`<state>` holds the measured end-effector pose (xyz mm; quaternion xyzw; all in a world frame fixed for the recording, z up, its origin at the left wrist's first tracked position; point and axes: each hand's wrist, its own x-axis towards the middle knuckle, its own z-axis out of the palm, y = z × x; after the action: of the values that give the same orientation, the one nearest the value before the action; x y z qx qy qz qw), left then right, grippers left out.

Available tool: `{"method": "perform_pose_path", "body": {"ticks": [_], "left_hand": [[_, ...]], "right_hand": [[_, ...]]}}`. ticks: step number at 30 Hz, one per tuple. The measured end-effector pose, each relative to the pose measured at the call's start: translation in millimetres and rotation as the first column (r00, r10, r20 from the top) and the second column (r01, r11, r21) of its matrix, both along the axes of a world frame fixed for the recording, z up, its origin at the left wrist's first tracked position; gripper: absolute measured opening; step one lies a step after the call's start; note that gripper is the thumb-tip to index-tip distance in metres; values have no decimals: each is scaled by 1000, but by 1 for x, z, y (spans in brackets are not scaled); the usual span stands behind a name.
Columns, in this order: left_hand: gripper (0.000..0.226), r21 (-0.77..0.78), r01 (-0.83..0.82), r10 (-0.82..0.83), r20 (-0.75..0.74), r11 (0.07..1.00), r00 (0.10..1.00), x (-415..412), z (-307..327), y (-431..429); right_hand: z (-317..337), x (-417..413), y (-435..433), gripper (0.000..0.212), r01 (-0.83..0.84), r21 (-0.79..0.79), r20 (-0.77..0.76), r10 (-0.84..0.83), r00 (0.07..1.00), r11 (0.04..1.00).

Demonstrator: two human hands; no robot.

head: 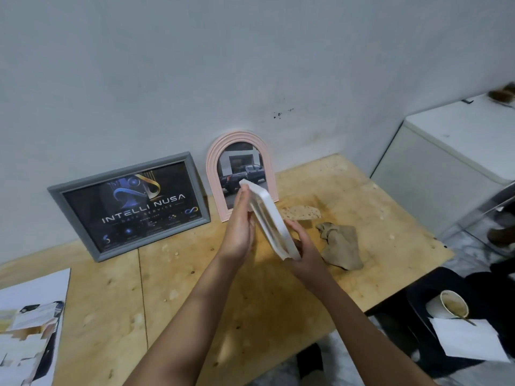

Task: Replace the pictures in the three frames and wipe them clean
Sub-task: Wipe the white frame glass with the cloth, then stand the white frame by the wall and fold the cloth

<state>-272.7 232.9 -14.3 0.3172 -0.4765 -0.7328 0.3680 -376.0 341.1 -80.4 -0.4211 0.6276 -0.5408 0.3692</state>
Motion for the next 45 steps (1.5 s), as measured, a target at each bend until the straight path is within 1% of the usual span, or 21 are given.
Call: {"method": "perform_pose_path", "body": {"ticks": [1,2,4,6,8,10,12,16,18,21,25,27,29,31,34,38,41,45], "left_hand": [[31,-74,20,-14,80,997,997,-6,3,-1],[35,-143,23,0,161,989,987,-12,3,-5],[48,-221,-36,102,293,974,951,-28,-2,-19],[52,-189,-90,160,399,978,903,-48,-12,-36],[50,-115,-82,126,453,990,883,-71,-24,-49],[41,-78,-19,49,404,997,913,-101,-28,-57],[33,-73,45,-17,353,996,936,-124,-23,-62],[27,-117,77,-34,331,990,943,-186,-17,-78],[25,-146,77,-25,327,986,945,-213,-17,-87],[23,-214,67,6,321,974,947,-249,-23,-99],[26,-274,46,55,348,961,936,-283,-47,-111],[28,-320,14,105,351,947,930,-293,-63,-114],[32,-348,-31,165,363,937,917,-299,-75,-114],[37,-327,-83,209,372,941,904,-302,-89,-113],[40,-323,-133,251,360,937,898,-298,-103,-112],[39,-367,-147,287,364,919,886,-292,-118,-113],[40,-407,-149,306,354,901,884,-287,-127,-112],[40,-416,-157,318,354,896,879,-282,-135,-110]], "right_hand": [[6,-7,-1,74,12,-6,40,-11,999,1000],[10,-16,-3,69,22,-2,54,-22,998,1000],[14,-37,-7,67,49,36,65,-51,997,998],[14,-66,-13,66,60,99,111,-71,991,993],[20,-96,-19,61,58,111,197,-79,977,992],[29,-132,-25,58,70,77,279,-89,956,995],[36,-158,-31,54,83,60,323,-98,941,995],[38,-224,-45,42,194,98,377,-217,901,976],[37,-252,-53,36,228,124,359,-258,897,966],[31,-287,-66,23,260,175,314,-304,899,950],[7,-325,-85,19,296,186,247,-336,909,937],[-7,-339,-93,18,312,194,244,-353,903,930],[-24,-351,-102,21,288,201,254,-334,908,936],[-42,-360,-111,22,254,223,246,-306,920,941],[-56,-362,-121,20,237,242,213,-290,933,941],[-68,-360,-131,18,211,223,195,-256,947,952],[-78,-356,-135,9,221,224,170,-261,950,949],[-84,-345,-132,7,237,183,168,-268,949,954]]}}
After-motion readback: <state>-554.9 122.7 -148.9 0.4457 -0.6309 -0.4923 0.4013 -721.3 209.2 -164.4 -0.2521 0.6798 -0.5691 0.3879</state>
